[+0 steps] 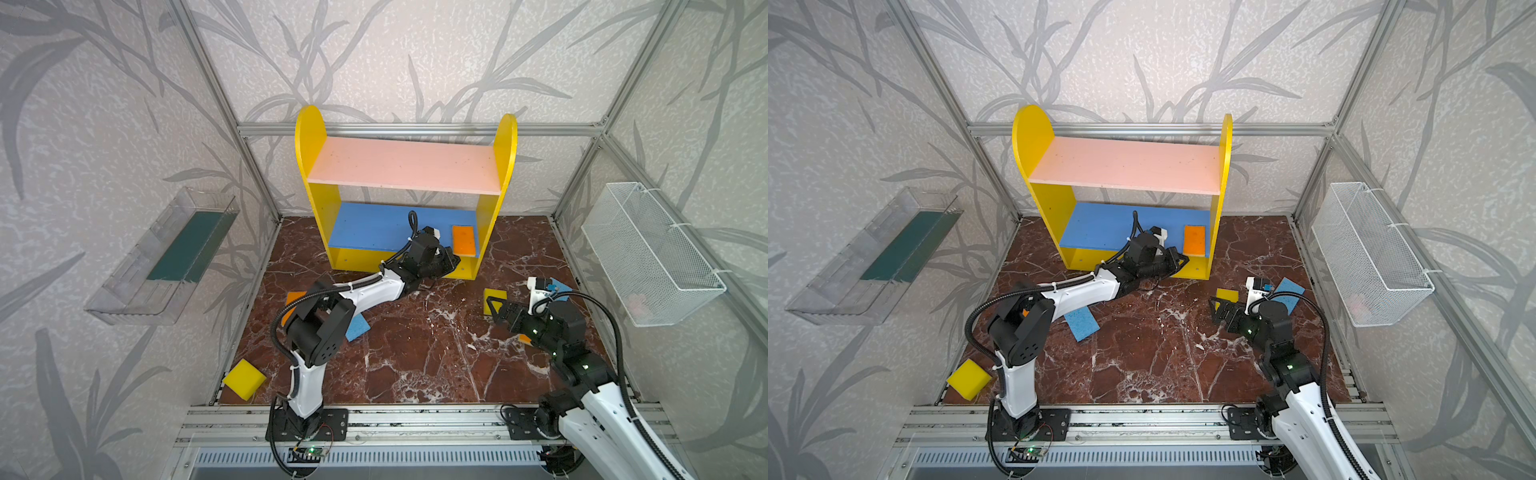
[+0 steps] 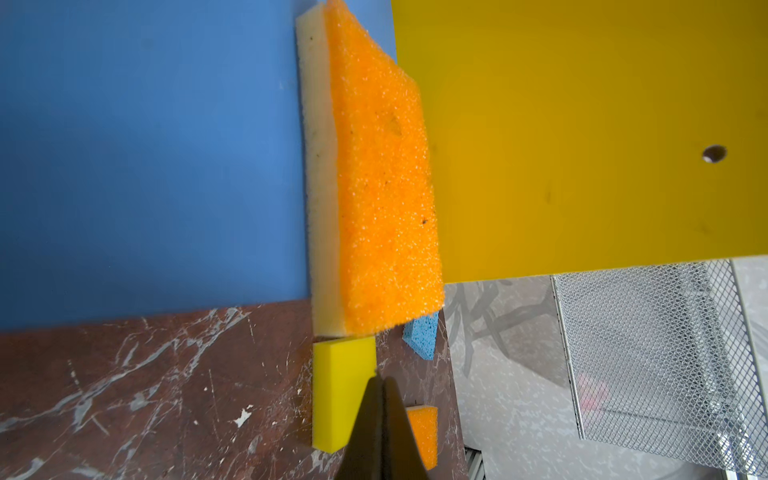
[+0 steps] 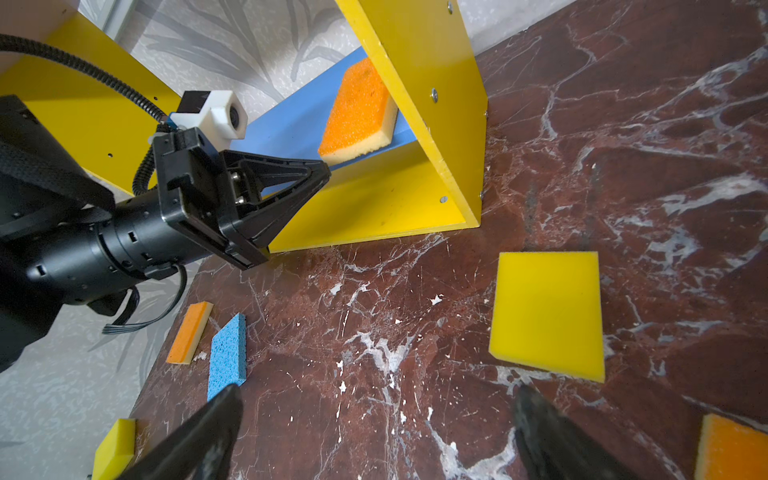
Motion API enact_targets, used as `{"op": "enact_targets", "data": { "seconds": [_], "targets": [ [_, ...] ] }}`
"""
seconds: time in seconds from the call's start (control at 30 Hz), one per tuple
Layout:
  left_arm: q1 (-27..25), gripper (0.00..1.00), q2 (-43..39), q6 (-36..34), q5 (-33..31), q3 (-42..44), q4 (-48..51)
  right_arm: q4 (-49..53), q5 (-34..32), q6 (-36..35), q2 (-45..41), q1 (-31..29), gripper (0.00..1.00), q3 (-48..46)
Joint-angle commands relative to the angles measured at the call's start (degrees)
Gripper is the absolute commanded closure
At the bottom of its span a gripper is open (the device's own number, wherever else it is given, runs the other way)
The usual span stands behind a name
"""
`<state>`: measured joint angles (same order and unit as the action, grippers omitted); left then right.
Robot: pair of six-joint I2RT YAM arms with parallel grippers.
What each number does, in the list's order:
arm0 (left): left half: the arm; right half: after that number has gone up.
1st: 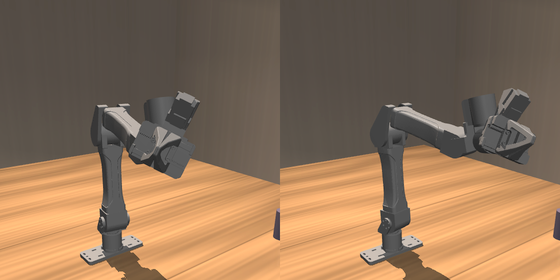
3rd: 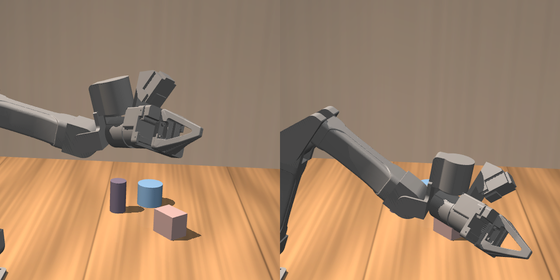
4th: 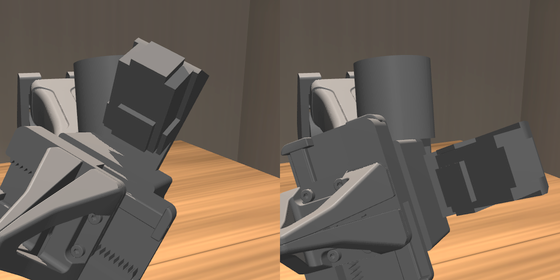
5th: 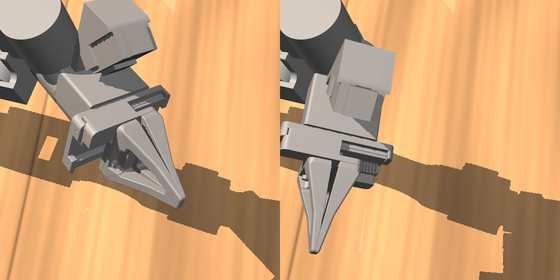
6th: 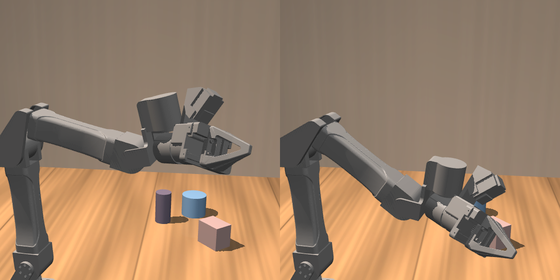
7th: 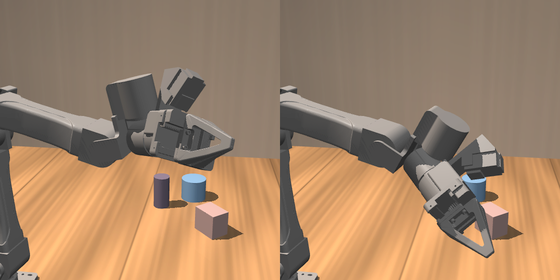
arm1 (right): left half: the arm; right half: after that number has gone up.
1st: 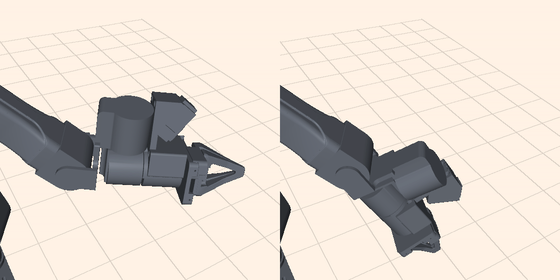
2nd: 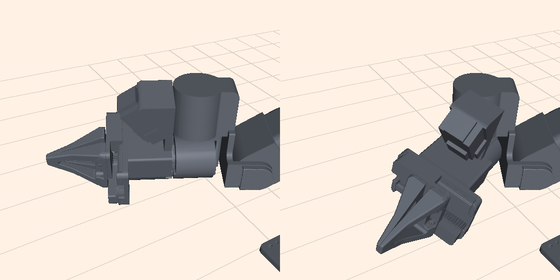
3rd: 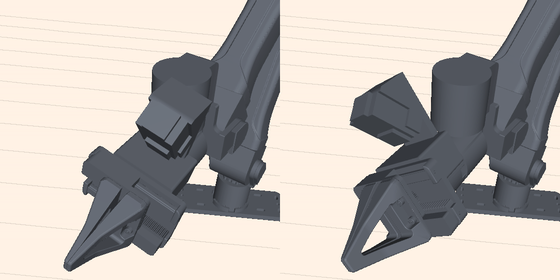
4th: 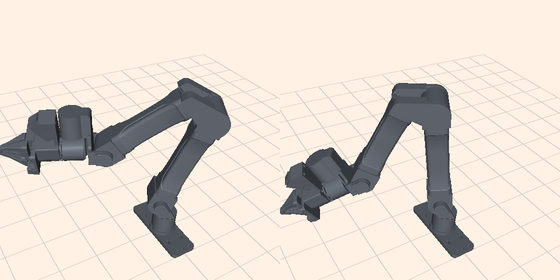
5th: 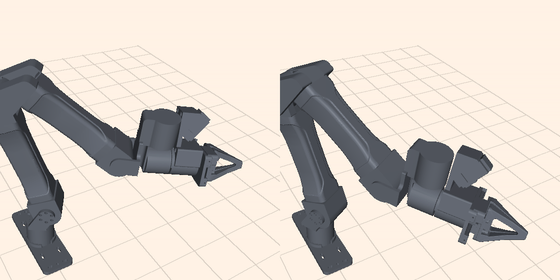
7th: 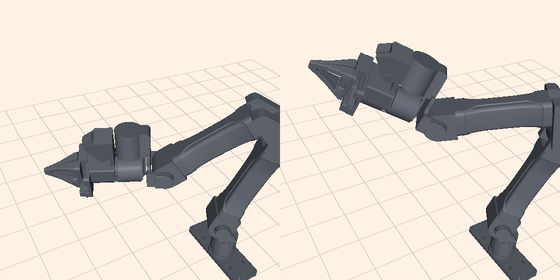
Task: Place and organize the cleaning sponges onto the shelf
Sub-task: 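Lower the sponge upright onto the blue shelf against the yellow side panel, then push the sponge with the left gripper into the shelf corner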
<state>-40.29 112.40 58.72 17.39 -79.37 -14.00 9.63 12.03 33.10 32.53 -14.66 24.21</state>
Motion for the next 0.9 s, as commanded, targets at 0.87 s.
{"op": "enact_targets", "data": {
  "seconds": [0.87],
  "targets": [
    [1.78, 1.00, -5.15, -5.85, -3.50, -0.21, 5.92, -1.19, 1.14, -0.93, 0.15, 0.42, 0.01, -1.35]
  ]
}}
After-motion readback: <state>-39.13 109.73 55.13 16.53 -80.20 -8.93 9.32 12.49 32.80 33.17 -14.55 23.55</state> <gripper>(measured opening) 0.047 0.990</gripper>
